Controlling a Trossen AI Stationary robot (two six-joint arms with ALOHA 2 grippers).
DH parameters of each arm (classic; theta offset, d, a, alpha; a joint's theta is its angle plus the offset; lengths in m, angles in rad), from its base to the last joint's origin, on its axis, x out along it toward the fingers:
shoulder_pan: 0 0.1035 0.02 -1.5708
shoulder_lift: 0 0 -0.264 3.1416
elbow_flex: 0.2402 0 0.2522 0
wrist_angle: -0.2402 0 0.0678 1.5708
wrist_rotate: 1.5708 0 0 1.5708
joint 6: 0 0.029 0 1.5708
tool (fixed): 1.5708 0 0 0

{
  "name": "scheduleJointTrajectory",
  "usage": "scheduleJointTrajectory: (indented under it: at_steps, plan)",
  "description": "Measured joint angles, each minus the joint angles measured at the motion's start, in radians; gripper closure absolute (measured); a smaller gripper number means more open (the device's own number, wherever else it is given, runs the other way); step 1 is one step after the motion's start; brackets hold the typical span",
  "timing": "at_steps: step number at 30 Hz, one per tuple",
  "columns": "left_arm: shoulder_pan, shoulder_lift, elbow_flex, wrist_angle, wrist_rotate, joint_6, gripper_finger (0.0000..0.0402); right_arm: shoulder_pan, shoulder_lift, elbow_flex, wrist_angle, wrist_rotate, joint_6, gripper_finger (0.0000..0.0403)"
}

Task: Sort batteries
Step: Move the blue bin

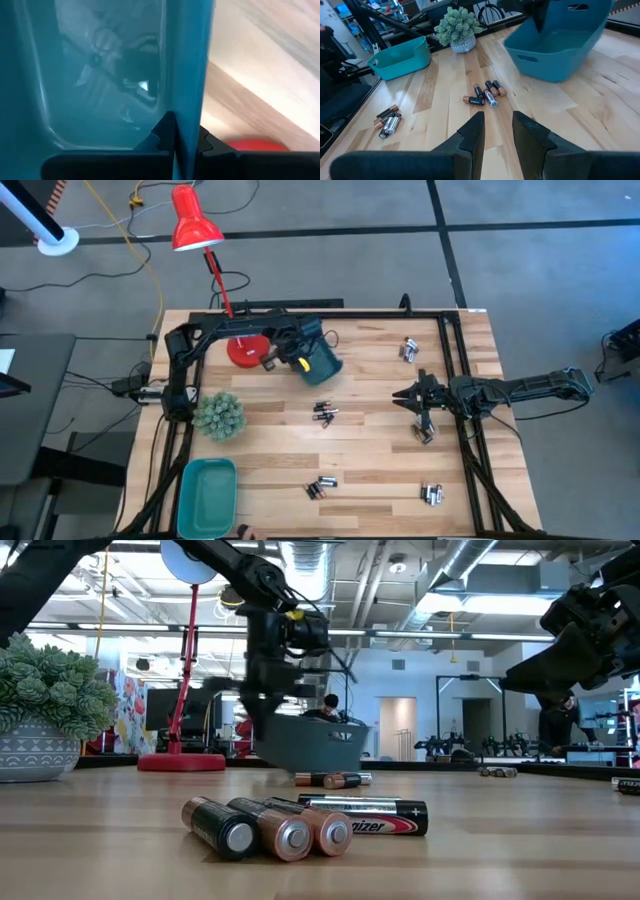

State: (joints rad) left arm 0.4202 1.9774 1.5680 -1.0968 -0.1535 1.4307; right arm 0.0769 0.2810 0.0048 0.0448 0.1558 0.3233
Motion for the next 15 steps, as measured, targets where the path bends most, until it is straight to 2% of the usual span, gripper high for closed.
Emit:
scheduleJointTrajectory:
  at_steps: [7,15]
  plan:
    - [0.016,0.0,0.007,-0.119,-0.004,0.095,0.0401,0.0,0.0,0.0,0.0,0.0,0.0,0.0285]
    - [0.016,0.0,0.007,-0.017,-0.04,0.264,0.0401,0.0,0.0,0.0,0.0,0.0,0.0,0.0285]
